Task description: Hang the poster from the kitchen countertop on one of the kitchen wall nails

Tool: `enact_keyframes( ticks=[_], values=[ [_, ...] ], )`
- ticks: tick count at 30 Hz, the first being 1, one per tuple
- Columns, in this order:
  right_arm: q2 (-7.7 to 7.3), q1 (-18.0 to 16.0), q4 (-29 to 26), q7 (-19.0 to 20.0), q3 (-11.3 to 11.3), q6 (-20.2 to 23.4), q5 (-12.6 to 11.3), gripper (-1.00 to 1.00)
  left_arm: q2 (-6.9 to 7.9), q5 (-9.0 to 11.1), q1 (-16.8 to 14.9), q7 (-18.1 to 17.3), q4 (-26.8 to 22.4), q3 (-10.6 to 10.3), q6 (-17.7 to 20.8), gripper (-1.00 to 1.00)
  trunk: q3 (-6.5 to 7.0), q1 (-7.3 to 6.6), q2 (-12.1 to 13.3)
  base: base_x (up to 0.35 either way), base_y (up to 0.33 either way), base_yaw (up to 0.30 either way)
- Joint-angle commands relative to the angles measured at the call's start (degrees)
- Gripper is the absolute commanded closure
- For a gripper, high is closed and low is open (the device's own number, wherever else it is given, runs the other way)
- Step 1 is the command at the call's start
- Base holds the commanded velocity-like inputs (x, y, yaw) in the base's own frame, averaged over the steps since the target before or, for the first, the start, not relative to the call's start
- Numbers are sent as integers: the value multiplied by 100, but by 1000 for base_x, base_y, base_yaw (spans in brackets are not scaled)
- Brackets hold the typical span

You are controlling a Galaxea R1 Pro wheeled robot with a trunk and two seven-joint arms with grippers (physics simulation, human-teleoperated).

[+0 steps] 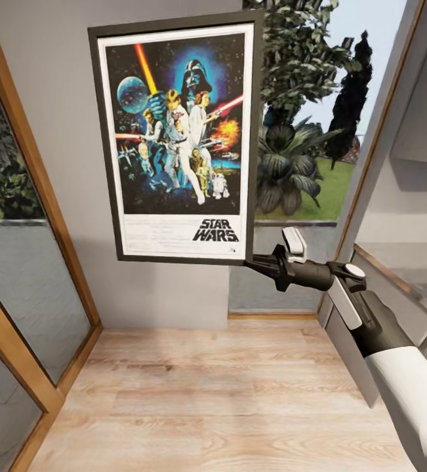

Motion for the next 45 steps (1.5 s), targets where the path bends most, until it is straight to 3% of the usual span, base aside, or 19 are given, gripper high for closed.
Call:
enact_keyframes(
  ticks=[1,34,45],
  values=[
    [-6,-7,1,5,34,63,-49,100,7,47,-7,-7,-1,-48,-28,-100,-13,5,-13,94,32,0],
    [1,-7,-24,-11,68,63,-60,100,11,47,-7,-7,-1,-44,-28,-100,-13,5,-13,113,51,0],
    [278,-16,-31,-35,68,47,-86,100,12,47,-7,-7,-1,-23,-28,-100,-13,5,-13,83,63,0]
  ],
)
